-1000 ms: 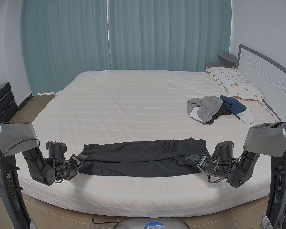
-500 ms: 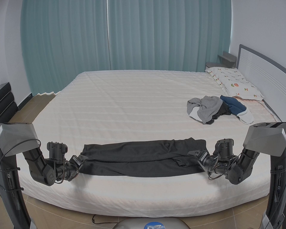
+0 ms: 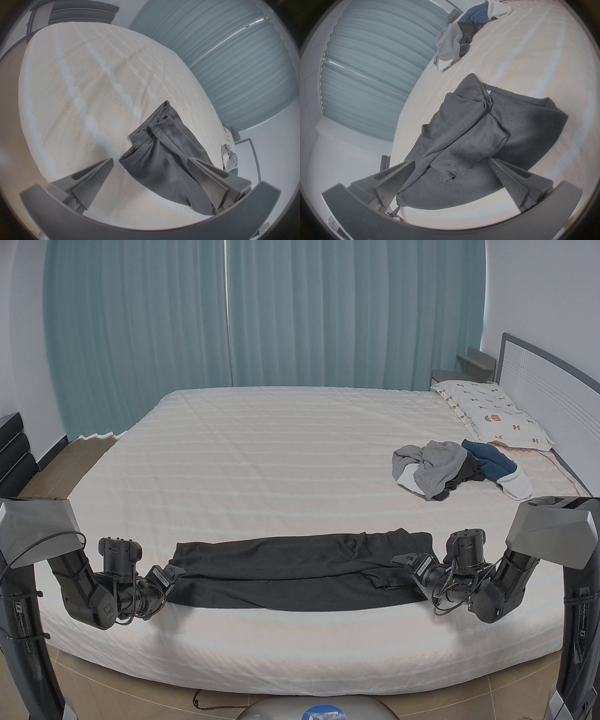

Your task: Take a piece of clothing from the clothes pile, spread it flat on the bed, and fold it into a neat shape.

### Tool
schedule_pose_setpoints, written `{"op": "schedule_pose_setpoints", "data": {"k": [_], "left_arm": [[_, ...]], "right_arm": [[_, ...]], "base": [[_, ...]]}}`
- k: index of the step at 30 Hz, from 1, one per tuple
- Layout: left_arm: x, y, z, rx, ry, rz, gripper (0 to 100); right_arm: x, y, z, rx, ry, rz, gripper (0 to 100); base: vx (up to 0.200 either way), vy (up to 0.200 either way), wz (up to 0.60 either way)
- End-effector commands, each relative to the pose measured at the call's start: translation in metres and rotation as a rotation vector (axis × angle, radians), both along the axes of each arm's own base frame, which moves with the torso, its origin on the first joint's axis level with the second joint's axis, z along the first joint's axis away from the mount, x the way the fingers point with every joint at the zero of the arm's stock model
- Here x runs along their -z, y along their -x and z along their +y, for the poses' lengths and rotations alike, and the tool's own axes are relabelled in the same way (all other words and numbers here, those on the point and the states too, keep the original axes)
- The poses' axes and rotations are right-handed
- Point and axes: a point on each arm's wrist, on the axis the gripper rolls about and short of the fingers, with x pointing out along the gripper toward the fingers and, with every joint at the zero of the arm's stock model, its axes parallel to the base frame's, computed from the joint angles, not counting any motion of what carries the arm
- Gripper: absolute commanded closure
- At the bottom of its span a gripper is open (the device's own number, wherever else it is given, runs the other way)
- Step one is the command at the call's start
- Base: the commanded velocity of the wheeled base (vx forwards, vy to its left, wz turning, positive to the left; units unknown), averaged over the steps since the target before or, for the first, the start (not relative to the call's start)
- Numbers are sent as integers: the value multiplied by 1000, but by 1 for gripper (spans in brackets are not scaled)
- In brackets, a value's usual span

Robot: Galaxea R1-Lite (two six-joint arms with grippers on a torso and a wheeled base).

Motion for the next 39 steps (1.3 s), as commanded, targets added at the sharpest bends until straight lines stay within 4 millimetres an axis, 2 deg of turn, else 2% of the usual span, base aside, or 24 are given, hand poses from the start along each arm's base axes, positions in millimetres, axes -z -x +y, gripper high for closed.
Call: {"op": "schedule_pose_setpoints", "data": {"k": [1,11,12,17,36,39], "left_arm": [[1,0,0,-1,0,2,0],[1,0,0,0,-1,4,0],[1,-1,0,-1,-2,0,0],[1,-1,0,-1,1,-1,0],[1,-1,0,-2,0,-1,0],[0,-1,0,-2,0,-2,0]], "right_arm": [[5,-3,1,1,2,8,0],[10,-11,3,31,21,-6,0],[11,-11,5,38,30,-9,100],[13,-10,5,67,57,-7,100],[-17,9,4,50,31,-29,100],[-17,13,4,43,30,-19,100]], "base": [[0,0,0],[0,0,0],[0,0,0],[0,0,0],[0,0,0],[0,0,0]]}}
